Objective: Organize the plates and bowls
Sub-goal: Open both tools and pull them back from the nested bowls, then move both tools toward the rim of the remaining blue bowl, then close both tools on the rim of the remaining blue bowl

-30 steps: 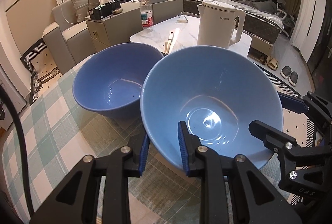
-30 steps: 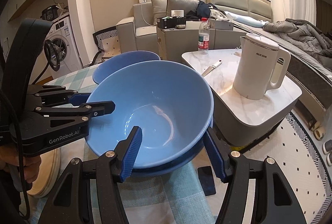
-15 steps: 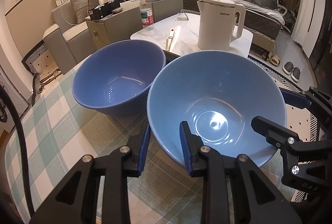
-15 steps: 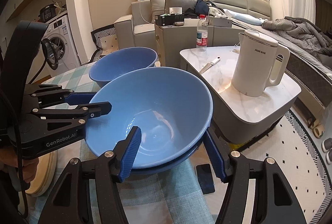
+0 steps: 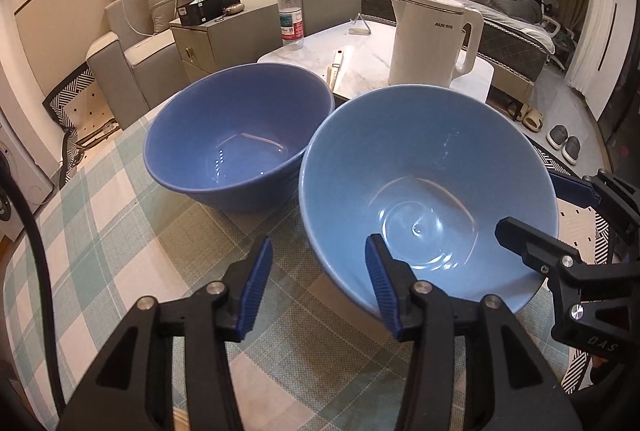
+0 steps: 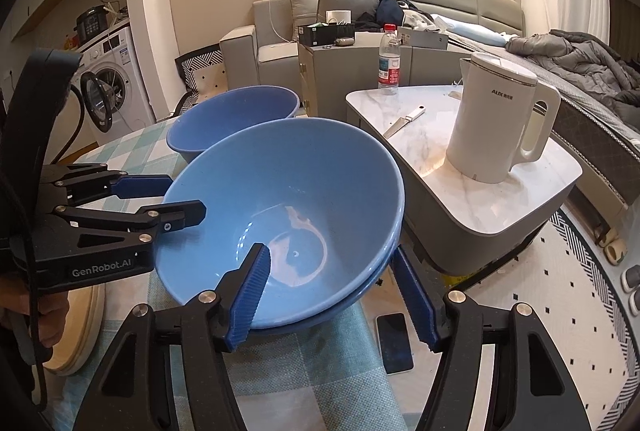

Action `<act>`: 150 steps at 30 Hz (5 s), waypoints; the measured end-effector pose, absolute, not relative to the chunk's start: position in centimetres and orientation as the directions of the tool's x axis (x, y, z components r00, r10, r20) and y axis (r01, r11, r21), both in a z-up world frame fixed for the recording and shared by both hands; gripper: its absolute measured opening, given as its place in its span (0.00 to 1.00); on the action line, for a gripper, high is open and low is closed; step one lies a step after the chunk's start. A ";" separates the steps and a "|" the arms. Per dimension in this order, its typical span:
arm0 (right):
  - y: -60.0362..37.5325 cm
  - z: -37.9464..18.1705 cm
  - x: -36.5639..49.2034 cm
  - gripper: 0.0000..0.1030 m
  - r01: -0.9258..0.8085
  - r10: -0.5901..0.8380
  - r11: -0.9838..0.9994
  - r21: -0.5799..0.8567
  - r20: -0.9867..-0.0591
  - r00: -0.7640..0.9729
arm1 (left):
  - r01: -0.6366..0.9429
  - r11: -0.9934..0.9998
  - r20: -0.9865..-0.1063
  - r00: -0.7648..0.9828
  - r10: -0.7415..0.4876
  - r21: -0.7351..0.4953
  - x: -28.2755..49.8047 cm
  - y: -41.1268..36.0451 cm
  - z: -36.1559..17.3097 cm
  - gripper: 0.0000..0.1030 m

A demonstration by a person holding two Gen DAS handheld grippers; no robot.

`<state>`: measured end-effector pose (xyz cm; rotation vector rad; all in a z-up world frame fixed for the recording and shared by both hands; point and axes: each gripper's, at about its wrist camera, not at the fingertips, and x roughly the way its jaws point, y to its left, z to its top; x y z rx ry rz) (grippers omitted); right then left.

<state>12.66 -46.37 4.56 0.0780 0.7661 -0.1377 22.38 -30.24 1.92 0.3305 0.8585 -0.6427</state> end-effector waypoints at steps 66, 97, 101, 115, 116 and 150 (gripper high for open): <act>-47.7 6.2 13.9 0.90 0.080 -0.039 0.996 0.030 -0.672 0.739 | 0.598 0.775 -0.773 0.386 -0.503 -0.205 24.1 -26.4 2.8 0.83; -49.6 14.3 19.0 0.93 -0.134 0.185 0.983 0.129 -0.618 0.764 | 0.450 0.877 -0.686 0.586 -0.431 -0.168 27.1 -20.4 7.1 1.00; -50.1 14.1 20.1 0.93 -0.143 0.200 0.980 0.141 -0.627 0.753 | 0.425 0.891 -0.691 0.597 -0.407 -0.157 27.9 -20.0 7.0 1.00; -50.4 11.8 24.9 0.93 -0.172 0.240 0.971 0.167 -0.699 0.674 | 0.372 0.914 -0.717 0.591 -0.368 -0.162 30.5 -20.0 5.5 1.00; -50.5 11.7 25.4 0.93 -0.166 0.239 0.971 0.172 -0.704 0.669 | 0.372 0.915 -0.720 0.590 -0.365 -0.159 30.6 -20.1 5.4 1.00; -49.7 6.0 34.8 0.67 -0.166 0.220 0.973 0.157 -0.844 0.489 | 0.346 0.924 -0.768 0.544 -0.338 -0.162 33.9 -21.3 3.1 0.87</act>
